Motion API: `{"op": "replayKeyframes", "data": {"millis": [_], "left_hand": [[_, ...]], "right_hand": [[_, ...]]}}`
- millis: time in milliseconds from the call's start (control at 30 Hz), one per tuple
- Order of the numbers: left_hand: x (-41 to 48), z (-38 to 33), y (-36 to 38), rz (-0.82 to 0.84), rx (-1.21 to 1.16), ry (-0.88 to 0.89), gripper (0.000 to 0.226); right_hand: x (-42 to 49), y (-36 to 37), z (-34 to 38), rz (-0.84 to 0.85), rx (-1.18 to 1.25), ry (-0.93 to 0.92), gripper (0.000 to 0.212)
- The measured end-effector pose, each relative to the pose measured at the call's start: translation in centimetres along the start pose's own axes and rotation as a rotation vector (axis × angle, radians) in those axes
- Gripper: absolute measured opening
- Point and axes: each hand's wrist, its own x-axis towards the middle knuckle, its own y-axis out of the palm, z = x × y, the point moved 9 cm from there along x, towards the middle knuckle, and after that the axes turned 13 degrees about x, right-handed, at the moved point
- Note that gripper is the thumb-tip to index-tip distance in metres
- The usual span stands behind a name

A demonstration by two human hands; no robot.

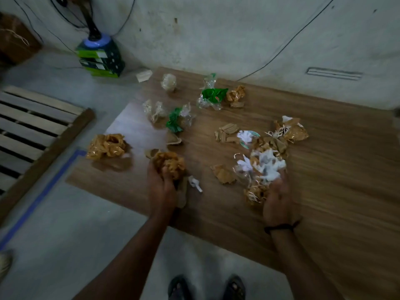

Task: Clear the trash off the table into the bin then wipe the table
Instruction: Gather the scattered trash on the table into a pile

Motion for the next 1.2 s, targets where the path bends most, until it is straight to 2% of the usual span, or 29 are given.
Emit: {"op": "replayKeyframes", "data": {"millis": [67, 133, 233, 333, 400, 500, 600, 733, 833, 933, 1100, 1200], "left_hand": [[-0.5, -2.3, 2.4, 0.096, -0.084, 0.003, 0.057], [-1.1, -3.8, 3.7, 0.156, -0.124, -0.001, 0.064], [-0.6, -3.4, 2.7, 0.212, -0.110, 0.054, 0.069], [-0.1, -1.7, -1.6, 0.139, -0.087, 0.123, 0.051], [0.1, 0.2, -3.4, 0.083, -0.063, 0.073, 0.055], [-0.5, 2.1, -1.0, 0.152, -0.061, -0.093, 0.071], [-2.3, 0.4, 4.3, 0.326, -0.075, -0.126, 0.092], [-2.9, -4.8, 7.3, 0.363, -0.159, 0.022, 0.071], [-2.2, -4.7, 4.7, 0.314, -0.196, 0.042, 0.064], [0.6, -0.2, -1.2, 0.139, -0.175, 0.083, 0.051], [11.1, 11.1, -12.2, -0.221, -0.076, -0.122, 0.072], [15.1, 11.9, -13.9, -0.131, 0.027, -0.157, 0.059]], "right_hand": [[0.1, 2.4, 1.0, 0.018, -0.012, -0.017, 0.078], [0.3, 3.0, 1.5, 0.005, 0.007, -0.005, 0.080], [1.1, 0.4, 0.5, -0.083, 0.054, 0.038, 0.083], [0.2, -3.3, -2.6, -0.215, 0.102, 0.138, 0.087], [-1.7, -3.9, -3.0, -0.258, 0.042, 0.152, 0.095], [-4.2, 0.0, 0.0, -0.220, -0.106, 0.007, 0.088], [-5.1, 6.0, 1.2, -0.171, -0.138, -0.009, 0.083], [-4.6, 11.5, 2.1, -0.078, -0.105, -0.023, 0.088], [-3.9, 10.8, 2.7, -0.090, 0.001, -0.044, 0.081], [-3.8, 7.4, 2.7, -0.165, -0.030, -0.045, 0.081], [-3.1, 7.3, 2.1, -0.097, -0.098, -0.005, 0.086], [-2.7, 9.0, 2.5, -0.089, -0.114, -0.032, 0.090]]}}
